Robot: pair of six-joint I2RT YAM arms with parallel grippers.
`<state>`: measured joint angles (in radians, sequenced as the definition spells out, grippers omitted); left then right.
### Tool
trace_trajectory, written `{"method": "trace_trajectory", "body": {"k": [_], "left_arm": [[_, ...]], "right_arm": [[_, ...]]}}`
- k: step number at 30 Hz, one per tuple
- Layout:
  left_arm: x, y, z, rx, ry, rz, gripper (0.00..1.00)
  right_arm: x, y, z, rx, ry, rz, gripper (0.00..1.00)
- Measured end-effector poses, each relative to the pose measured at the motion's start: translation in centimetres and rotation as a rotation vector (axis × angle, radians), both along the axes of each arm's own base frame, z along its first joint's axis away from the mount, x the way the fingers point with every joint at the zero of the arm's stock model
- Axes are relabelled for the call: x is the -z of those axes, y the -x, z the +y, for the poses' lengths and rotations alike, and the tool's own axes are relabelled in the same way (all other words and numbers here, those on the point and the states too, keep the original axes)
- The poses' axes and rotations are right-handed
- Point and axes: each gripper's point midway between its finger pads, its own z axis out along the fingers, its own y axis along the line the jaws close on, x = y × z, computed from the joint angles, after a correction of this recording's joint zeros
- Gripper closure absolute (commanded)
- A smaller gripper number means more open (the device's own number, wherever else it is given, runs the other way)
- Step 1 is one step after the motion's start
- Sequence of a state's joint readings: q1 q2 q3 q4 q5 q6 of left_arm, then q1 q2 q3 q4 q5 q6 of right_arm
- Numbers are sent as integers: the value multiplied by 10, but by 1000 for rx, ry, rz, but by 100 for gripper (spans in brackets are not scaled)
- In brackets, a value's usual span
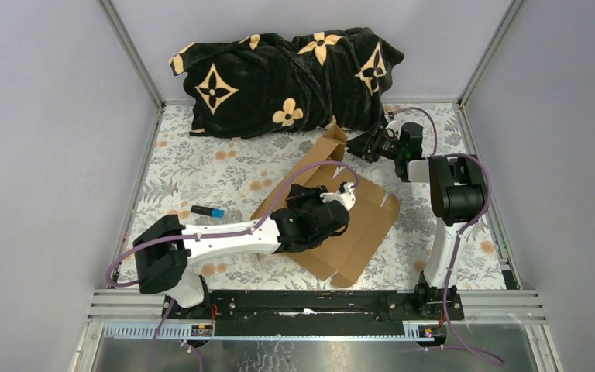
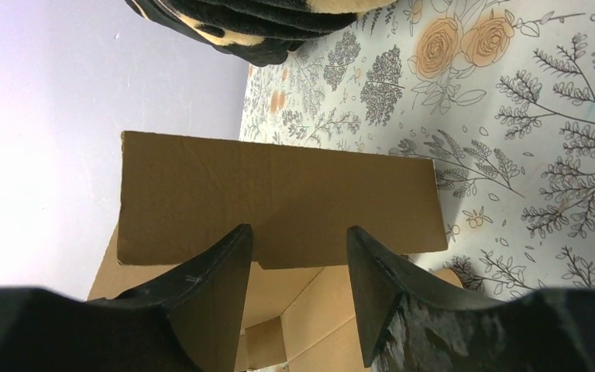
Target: Fold the paper box
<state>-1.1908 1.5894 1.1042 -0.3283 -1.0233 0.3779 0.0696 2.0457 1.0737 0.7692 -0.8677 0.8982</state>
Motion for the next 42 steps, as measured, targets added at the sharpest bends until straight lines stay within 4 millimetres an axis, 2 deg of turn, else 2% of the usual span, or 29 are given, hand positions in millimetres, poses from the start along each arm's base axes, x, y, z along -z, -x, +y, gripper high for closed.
{"method": "trace_trajectory", "body": {"k": [7, 14, 20, 29, 42], "left_arm": [[0, 0, 0, 1, 1, 0, 95], [0, 0, 0, 2, 1, 2, 96], [0, 0, 0, 4, -2, 2, 96], [1, 0, 0, 7, -6, 5, 96], [2, 1, 0, 13, -10, 8, 95]], "right_arm": [[9, 6, -6, 28, -11, 5, 44], [-3, 0, -17, 66, -47, -94, 46], [5, -4, -27, 92, -74, -124, 49], [-5, -4, -26, 70, -81, -211, 50], [-13, 5, -24, 39, -77, -308, 45]]}}
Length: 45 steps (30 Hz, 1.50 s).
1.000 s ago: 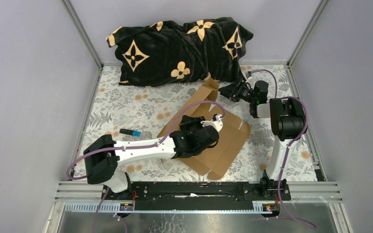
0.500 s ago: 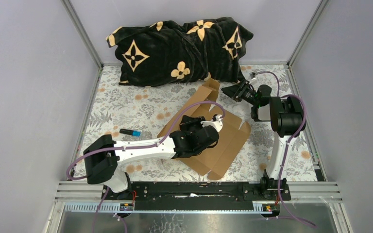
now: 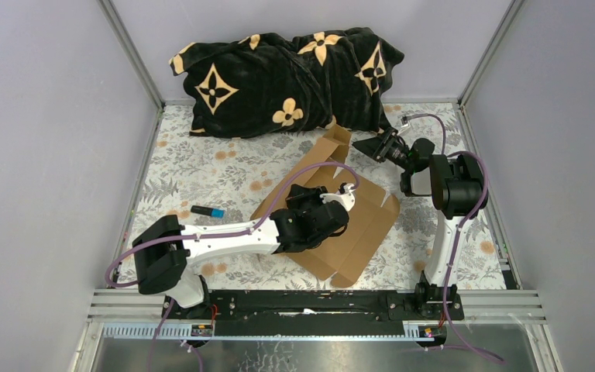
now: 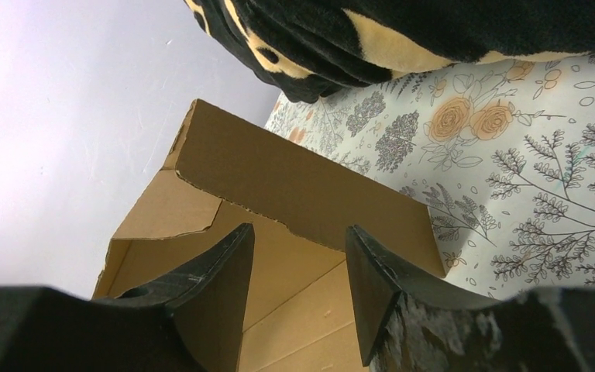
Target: Fold the paper box
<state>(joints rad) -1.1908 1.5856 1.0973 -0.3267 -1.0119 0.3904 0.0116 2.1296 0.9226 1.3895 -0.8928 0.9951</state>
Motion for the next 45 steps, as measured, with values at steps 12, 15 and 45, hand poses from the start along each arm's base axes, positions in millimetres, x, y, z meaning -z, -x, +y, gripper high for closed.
{"method": "trace_trajectory", "body": {"k": [12, 15, 45], "left_arm": [[-1, 0, 0, 4, 3, 1, 95], [-1, 1, 0, 6, 6, 3, 95], [-3, 1, 3, 3, 5, -2, 95]], "right_arm": [[22, 10, 29, -87, 107, -14, 45], [33, 12, 37, -103, 146, 5, 49], [21, 5, 17, 11, 385, -40, 89]]}}
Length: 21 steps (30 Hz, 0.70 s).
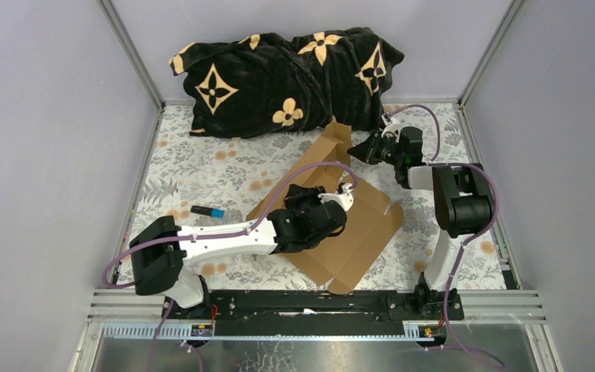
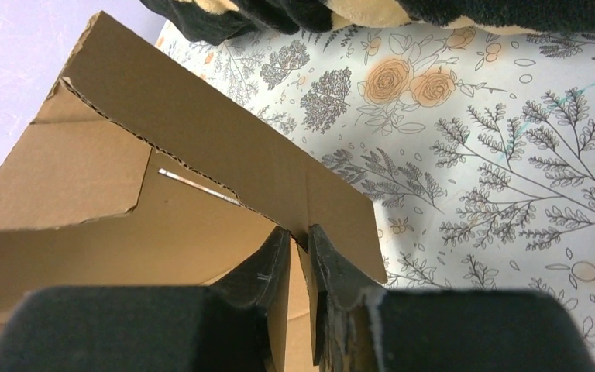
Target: Fold the paper box
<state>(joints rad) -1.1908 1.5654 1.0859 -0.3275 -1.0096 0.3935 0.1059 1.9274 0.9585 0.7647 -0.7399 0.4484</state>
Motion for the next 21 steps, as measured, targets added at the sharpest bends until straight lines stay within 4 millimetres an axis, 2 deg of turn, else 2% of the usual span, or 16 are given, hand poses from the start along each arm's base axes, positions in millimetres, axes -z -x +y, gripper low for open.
{"method": "trace_trajectory", "body": {"k": [21], "left_arm": [[-2, 1, 1, 5, 4, 5, 96]], "right_arm": [[-2, 55, -8, 54, 39, 15, 92]]}}
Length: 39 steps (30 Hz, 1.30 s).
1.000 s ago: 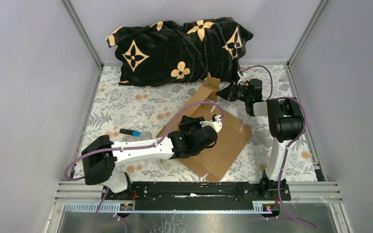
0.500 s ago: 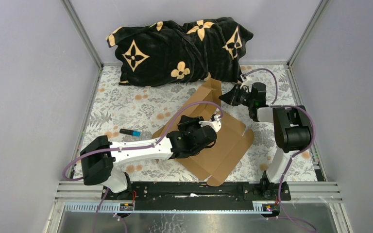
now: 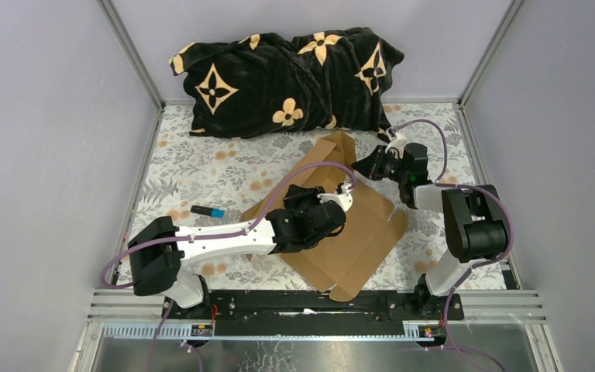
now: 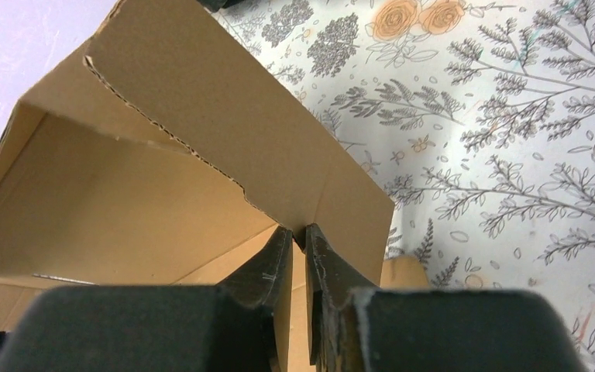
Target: Fold the paper box
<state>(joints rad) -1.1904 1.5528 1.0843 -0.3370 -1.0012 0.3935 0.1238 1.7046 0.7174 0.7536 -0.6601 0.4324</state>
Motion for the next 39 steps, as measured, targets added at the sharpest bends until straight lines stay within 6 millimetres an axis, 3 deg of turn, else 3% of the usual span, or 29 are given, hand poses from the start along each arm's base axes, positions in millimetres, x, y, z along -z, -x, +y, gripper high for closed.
{"method": "trace_trajectory", "body": {"k": [16, 23, 30, 39], "left_arm": [[3, 2, -3, 5, -33, 5, 96], [3, 7, -11, 24, -44, 8, 96], [4, 16, -25, 50, -47, 9, 96], [5, 22, -35, 73, -40, 11, 96]], "right_arm": [[-2, 49, 8, -24, 1, -25, 93], [4, 71, 20, -58, 2, -19, 93], [8, 82, 28, -69, -20, 14, 93], [-3, 86, 44, -112, -101, 14, 92]]}}
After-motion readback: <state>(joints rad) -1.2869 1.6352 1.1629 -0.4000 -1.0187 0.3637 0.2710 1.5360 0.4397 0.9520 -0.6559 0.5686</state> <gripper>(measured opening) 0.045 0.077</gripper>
